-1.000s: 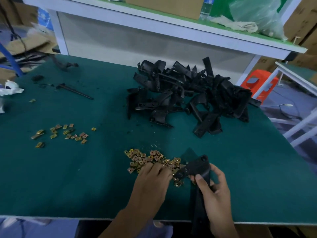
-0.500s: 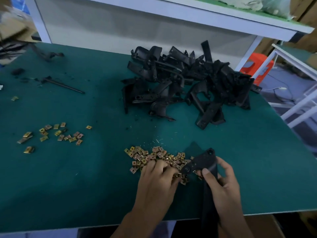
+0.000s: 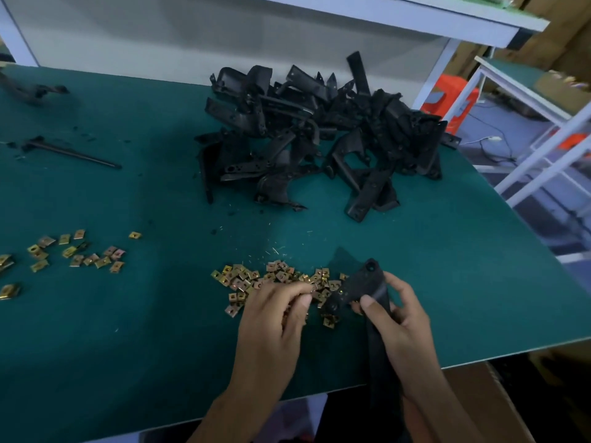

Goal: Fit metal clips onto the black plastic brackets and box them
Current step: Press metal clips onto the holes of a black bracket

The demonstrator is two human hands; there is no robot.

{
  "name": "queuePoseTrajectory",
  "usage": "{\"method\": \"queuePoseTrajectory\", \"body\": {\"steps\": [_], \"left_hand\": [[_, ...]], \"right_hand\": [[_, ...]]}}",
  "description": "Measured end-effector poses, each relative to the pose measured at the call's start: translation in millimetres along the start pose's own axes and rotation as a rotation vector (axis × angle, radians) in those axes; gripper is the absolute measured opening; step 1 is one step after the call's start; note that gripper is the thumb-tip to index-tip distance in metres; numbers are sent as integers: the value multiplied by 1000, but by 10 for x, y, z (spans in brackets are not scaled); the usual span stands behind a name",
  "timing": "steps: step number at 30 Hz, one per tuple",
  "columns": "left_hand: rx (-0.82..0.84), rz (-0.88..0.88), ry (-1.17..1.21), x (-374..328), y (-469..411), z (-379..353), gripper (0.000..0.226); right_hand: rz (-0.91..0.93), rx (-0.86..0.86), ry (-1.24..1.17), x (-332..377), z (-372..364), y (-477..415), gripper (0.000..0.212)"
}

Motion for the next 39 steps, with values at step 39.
{"method": "queuePoseTrajectory", "body": {"steps": [39], "left_hand": [[200, 155, 477, 18, -54, 73, 18]], "right_hand": [[51, 96, 34, -15, -256, 207, 48]]}}
Point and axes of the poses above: each hand's wrist, its own y-axis away from the middle knuckle, its own z-axis out of the back of the hand, x = y × z, the point moved 2 cm from there along -y, towards the middle knuckle, and after that the axes turned 7 degrees about z, right-handed, at the moved point
